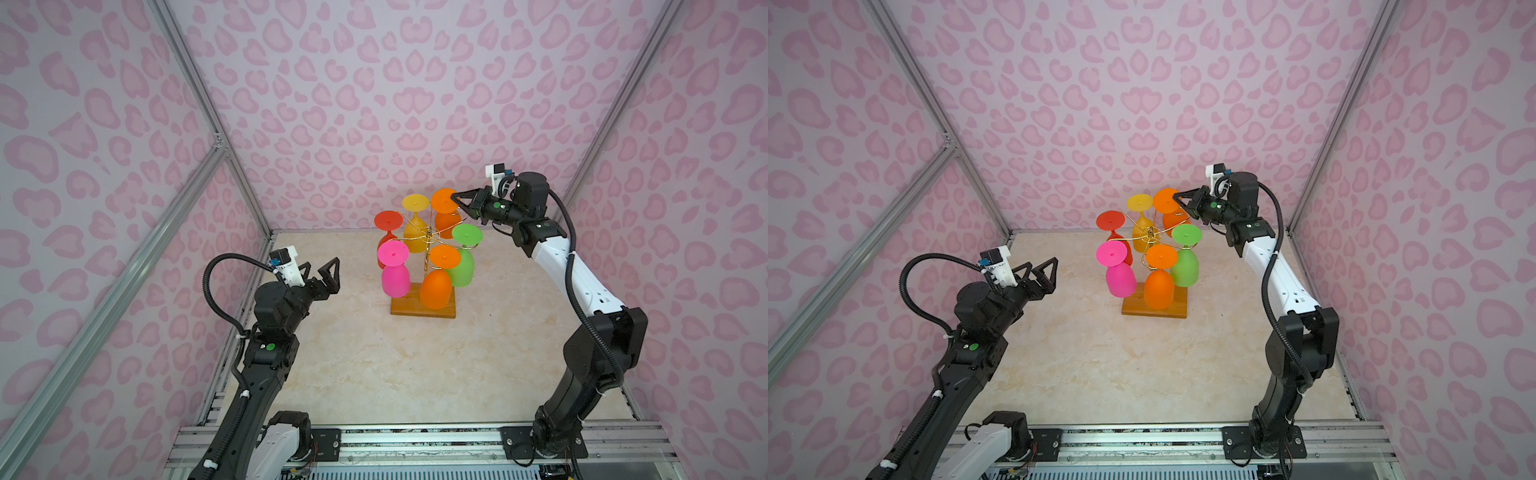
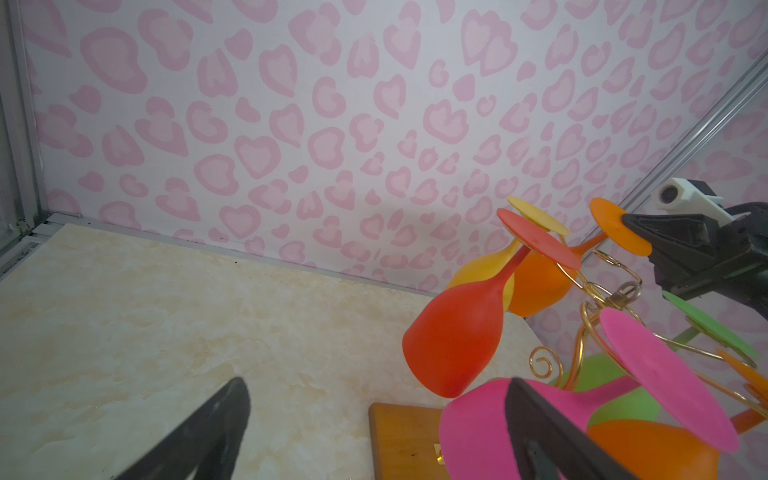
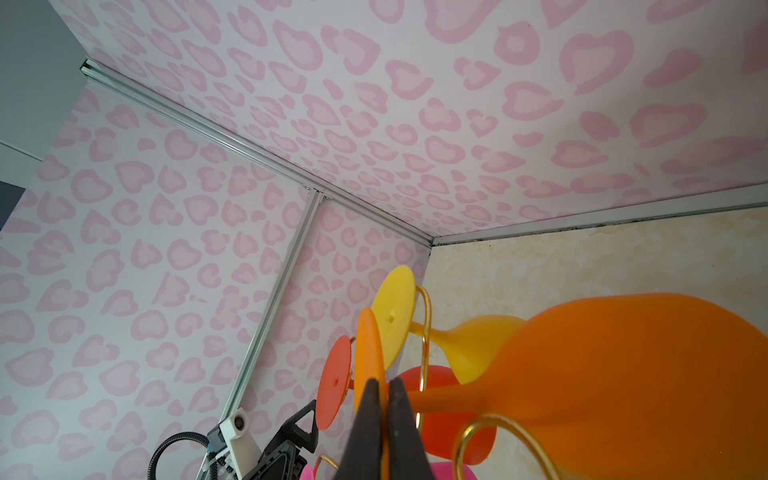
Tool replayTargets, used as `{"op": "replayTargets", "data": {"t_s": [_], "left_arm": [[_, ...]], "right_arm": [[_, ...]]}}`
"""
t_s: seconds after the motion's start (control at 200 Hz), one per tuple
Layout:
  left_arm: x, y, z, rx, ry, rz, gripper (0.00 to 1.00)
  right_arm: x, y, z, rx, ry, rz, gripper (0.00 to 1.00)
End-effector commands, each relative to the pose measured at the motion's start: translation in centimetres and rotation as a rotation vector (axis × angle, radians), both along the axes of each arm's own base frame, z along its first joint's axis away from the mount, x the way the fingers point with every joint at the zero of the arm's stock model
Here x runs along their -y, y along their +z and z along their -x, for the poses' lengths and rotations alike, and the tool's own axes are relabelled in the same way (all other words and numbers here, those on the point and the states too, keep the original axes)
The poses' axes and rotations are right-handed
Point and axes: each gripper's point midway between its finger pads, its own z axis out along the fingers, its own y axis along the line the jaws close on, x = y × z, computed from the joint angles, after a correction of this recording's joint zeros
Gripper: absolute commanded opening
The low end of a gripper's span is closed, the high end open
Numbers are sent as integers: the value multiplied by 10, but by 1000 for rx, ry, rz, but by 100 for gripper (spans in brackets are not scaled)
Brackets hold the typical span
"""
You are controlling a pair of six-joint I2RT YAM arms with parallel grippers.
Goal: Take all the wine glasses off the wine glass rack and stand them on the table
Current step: 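Lift the orange glass off the hook with the right gripper while the left reaches in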
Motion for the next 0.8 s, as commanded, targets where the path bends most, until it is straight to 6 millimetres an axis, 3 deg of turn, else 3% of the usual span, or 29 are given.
{"op": "replayTargets", "data": {"t_s": [0.0,0.18,0.305,0.43,0.59,0.795], "left_arm": [[-1,4,1,21,4,-12,97],[1,9,3,30,-7,-11,97],[2,15,5,43,-15,-8,97],[9,34,9,75,-56,8,98],[28,72,11,123,-178,74,99],[61,119,9,161,-397,181,100]], "right_arm": [[0,11,-6,51,-1,-6,0],[15,21,-17,77,-45,-3,0],[36,30,-18,98,-98,-14,0],[61,50,-11,152,-151,-52,0],[84,88,19,265,-205,-94,0],[79,143,75,435,-169,-174,0]]}}
